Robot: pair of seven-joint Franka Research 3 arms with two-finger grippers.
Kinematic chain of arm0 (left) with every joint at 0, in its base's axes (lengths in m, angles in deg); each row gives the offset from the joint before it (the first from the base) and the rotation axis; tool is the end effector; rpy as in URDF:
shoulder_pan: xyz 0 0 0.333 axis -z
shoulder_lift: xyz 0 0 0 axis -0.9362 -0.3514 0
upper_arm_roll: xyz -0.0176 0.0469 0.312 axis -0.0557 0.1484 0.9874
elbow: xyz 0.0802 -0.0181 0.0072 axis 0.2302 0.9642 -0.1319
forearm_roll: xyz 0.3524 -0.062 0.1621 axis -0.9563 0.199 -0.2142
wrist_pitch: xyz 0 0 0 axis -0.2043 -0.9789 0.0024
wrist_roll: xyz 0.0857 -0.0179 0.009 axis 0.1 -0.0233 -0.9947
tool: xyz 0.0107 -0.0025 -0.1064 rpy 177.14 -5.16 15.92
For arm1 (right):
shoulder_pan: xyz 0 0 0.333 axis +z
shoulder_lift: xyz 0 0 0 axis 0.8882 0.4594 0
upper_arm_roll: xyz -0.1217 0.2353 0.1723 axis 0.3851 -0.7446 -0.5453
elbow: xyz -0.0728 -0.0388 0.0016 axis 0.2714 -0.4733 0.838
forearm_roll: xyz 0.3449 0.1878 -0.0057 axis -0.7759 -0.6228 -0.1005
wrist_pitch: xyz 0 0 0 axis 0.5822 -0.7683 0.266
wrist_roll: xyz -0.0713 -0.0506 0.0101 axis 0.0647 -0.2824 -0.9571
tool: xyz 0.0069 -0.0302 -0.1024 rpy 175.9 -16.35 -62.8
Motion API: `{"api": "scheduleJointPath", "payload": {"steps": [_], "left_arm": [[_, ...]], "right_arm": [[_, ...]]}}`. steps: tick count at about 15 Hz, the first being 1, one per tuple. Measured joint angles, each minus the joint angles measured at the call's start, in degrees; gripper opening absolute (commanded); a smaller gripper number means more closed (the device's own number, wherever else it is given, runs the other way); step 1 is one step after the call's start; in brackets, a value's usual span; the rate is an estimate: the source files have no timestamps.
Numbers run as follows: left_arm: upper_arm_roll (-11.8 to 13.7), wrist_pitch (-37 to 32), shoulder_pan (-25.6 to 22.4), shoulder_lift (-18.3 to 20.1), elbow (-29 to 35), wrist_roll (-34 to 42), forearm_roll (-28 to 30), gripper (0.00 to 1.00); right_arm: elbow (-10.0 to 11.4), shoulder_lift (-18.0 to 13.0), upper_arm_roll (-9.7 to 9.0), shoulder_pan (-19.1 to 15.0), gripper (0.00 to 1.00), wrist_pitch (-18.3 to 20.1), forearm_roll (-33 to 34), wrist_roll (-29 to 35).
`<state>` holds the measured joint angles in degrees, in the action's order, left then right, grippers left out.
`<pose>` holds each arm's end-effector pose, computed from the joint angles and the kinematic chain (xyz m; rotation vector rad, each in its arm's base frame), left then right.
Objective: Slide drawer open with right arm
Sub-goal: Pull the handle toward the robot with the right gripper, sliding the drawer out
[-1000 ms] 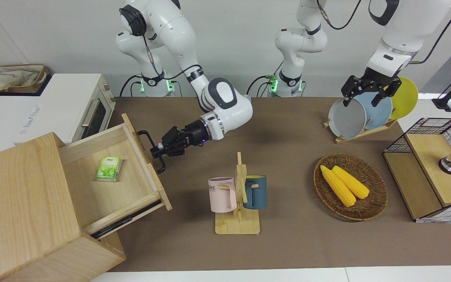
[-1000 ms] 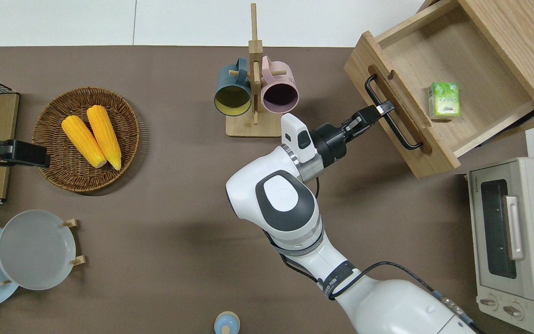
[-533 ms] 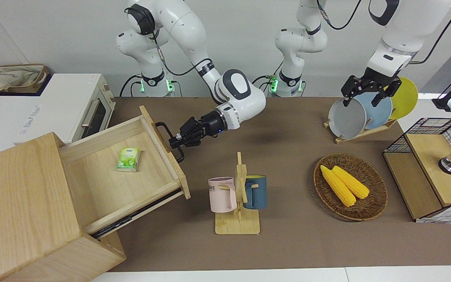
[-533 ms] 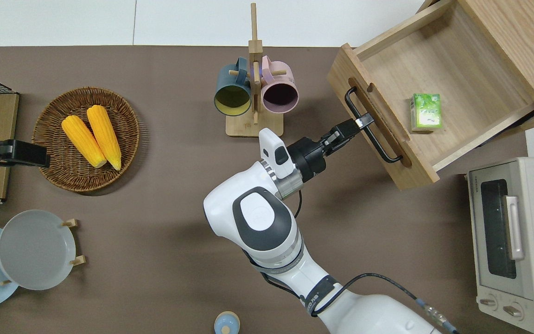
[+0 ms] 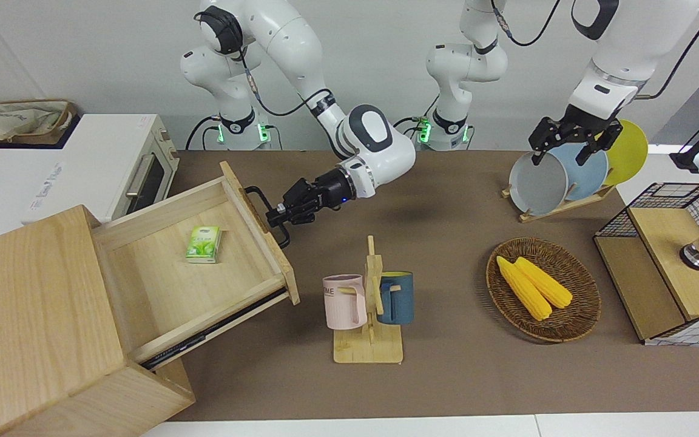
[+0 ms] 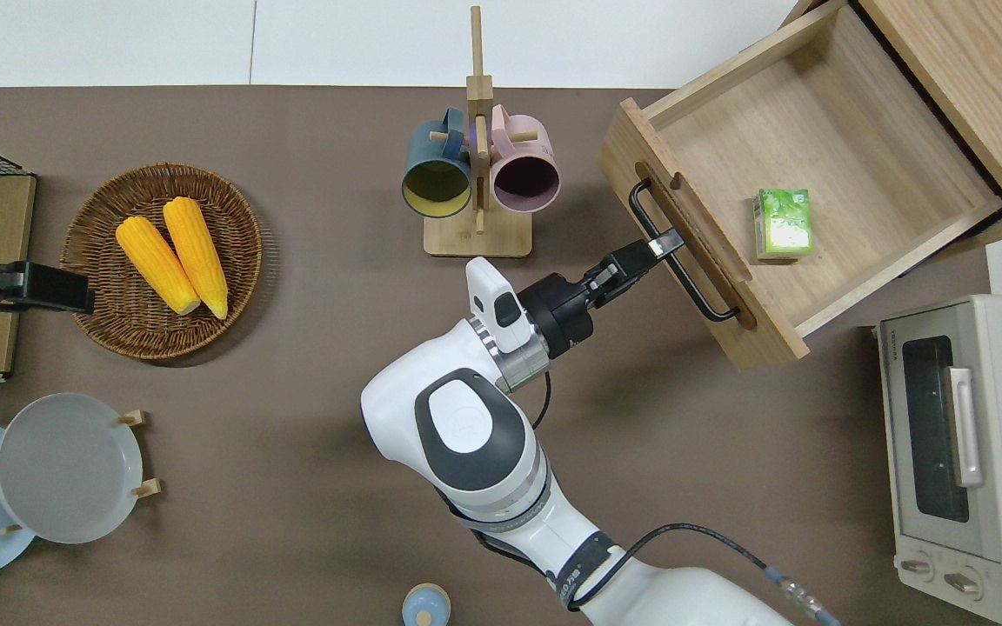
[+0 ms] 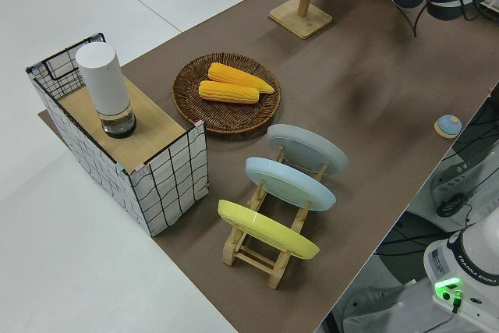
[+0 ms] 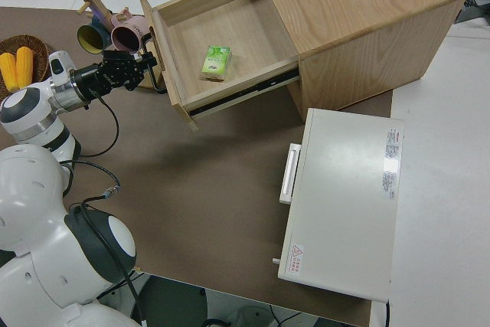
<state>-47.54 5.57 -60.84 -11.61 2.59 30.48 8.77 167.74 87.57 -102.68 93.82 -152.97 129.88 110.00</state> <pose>0.5671 -0.0022 0.6385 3.1277 -0.0750 0.0399 0.5654 0.3490 0.3939 1.5474 0.4435 0.3815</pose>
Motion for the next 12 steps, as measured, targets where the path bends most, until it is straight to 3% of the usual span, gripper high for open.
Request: {"api": "scheduleJointPath", "payload": {"steps": [1,5,6,12], "left_arm": [[0.0,0.0,0.0,0.0,0.0,0.0,0.0,1.00],[0.0,0.0,0.0,0.0,0.0,0.0,0.0,1.00],[0.0,0.0,0.0,0.0,0.0,0.0,0.0,1.00],[0.0,0.0,0.0,0.0,0.0,0.0,0.0,1.00]], "right_arm": [[0.0,0.0,0.00,0.0,0.206,0.0,0.0,0.0],[0.0,0.0,0.00,0.2,0.883,0.0,-0.2,-1.5],[0.0,0.0,-0.01,0.4,0.970,0.0,-0.2,-1.7],[-0.8,0.0,-0.14,1.7,0.983,-0.9,-0.2,-1.0]]}}
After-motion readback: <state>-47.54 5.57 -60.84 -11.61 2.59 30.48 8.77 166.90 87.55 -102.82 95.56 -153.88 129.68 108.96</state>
